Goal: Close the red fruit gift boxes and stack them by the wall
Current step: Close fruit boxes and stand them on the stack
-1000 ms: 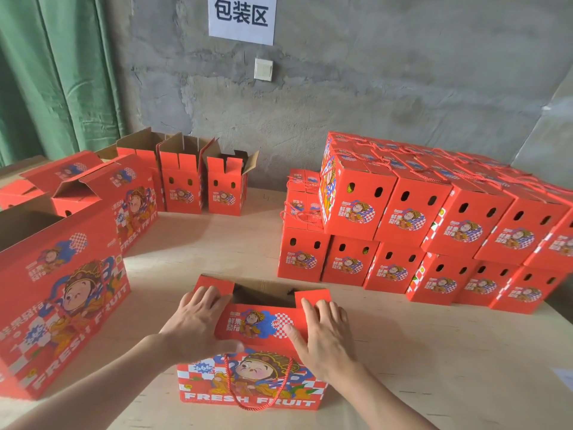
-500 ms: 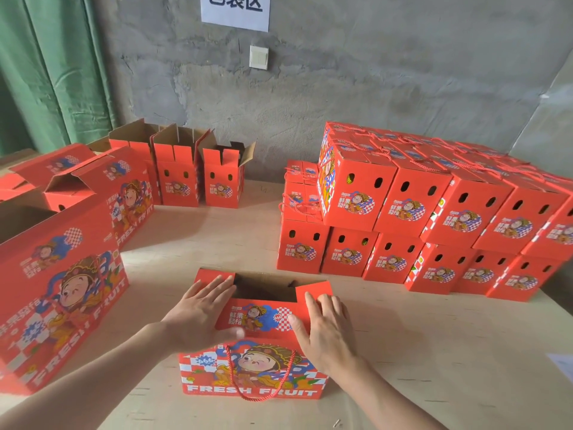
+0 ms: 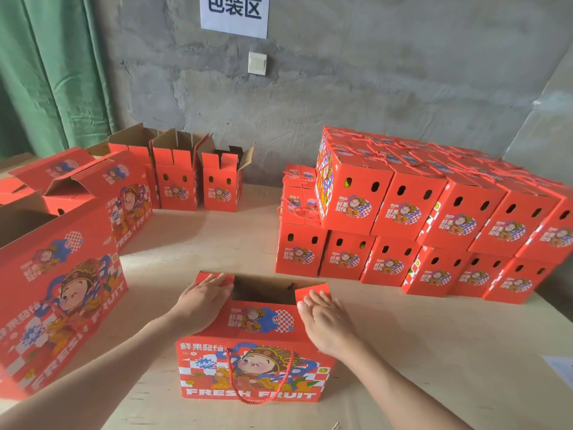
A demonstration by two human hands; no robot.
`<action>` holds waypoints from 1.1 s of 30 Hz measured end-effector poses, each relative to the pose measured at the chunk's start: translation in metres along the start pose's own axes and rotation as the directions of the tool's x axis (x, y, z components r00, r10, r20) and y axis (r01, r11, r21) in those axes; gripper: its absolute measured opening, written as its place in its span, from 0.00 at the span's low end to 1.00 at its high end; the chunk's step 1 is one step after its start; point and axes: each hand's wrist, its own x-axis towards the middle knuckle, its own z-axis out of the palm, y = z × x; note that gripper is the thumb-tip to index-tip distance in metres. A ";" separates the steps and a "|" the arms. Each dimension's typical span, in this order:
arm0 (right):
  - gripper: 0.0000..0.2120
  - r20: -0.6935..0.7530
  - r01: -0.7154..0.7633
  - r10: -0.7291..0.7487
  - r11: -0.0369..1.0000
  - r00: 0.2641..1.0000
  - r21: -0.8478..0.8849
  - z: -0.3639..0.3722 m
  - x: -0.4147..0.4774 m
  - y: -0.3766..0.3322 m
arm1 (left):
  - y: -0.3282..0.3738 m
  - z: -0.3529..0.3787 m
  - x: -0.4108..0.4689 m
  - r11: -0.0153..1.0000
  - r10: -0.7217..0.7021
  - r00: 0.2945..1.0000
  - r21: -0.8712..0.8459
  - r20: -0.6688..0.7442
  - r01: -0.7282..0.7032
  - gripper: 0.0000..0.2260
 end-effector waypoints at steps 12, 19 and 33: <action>0.35 -0.005 -0.190 0.190 0.981 0.982 0.038 -0.006 0.036 -0.001 | 0.002 0.013 0.006 0.986 -0.165 0.980 -0.037 -0.107 0.162 0.21; 0.34 -0.028 -0.194 0.198 0.976 0.980 0.100 0.006 0.042 0.000 | -0.002 -0.007 0.029 0.874 -0.416 0.871 -0.379 -0.263 0.303 0.22; 0.50 -0.345 -0.092 0.183 0.960 0.920 0.264 0.008 0.034 0.000 | -0.010 -0.011 0.043 0.564 -0.449 0.876 -0.816 -0.177 0.124 0.43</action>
